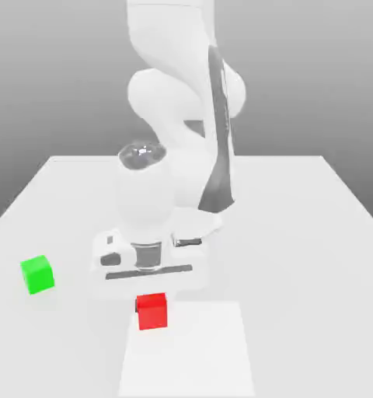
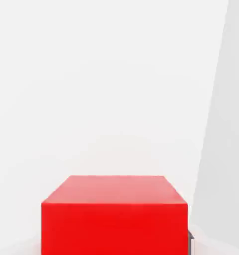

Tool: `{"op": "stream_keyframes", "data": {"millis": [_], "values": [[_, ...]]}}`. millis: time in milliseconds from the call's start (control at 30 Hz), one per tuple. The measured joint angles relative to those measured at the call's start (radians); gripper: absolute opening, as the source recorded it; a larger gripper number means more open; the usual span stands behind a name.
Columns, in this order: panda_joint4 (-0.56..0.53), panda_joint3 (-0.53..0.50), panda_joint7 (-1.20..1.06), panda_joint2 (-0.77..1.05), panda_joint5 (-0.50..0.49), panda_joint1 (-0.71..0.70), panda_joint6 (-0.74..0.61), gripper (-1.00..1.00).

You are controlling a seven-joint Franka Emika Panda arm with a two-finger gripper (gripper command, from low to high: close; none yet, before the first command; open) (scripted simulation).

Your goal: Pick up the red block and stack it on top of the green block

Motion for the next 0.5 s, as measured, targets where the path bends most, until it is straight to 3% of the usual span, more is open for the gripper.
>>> {"op": "stream_keyframes", "data": {"millis": [200,500], "values": [[-0.03,-0.043,0.091,-0.205,-0.127,0.007,-0.173,-1.0],[0.0,-0.129,0.457,-0.263,-0.166,-0.181,-0.259,-1.0]]}}
